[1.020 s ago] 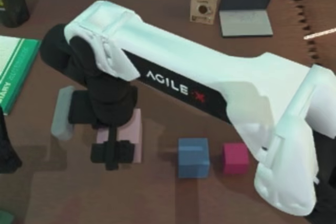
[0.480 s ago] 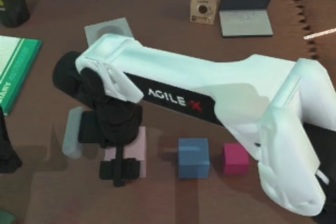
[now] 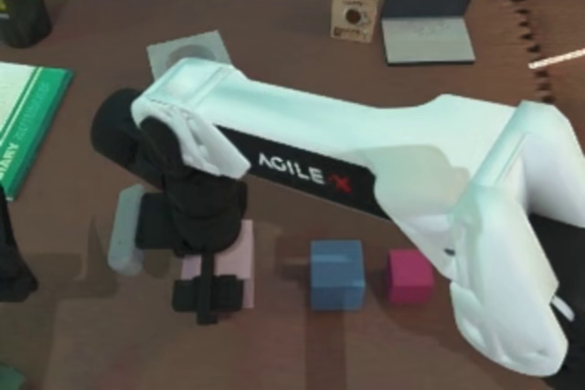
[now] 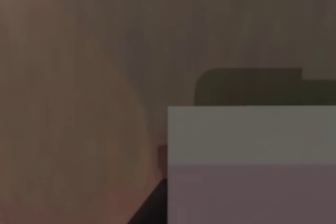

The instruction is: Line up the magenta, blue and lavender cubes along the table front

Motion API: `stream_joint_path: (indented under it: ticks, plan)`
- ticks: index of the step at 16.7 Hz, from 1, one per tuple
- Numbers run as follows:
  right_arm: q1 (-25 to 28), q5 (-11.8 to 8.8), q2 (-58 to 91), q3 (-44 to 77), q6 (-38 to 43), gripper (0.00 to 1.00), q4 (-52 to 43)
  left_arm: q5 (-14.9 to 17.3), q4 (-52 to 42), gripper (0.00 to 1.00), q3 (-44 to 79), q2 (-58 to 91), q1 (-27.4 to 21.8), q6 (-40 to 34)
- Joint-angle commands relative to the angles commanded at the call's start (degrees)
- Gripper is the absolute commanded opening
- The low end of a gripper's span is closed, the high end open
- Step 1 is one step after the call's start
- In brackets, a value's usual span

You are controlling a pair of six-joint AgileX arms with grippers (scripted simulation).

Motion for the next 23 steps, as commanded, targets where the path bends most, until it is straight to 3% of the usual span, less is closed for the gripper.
stream_joint_path:
  ticks: [7,17,23]
  plan:
    - [0.00,0.00,0.00,0.00,0.00,0.98,0.00,0.00,0.00,1.00,0.00,0.00,0.00,0.00]
    - [-0.07,0.00,0.07,0.19,0.00,1.00,-0.18,0.00,0.00,1.00,0.00,0.00,0.00,0.00]
    - [0.34,-0.15,2.16,12.33,-0.14,1.00,-10.54,0.00,0.00,1.00,0.00,0.00,0.00,0.00]
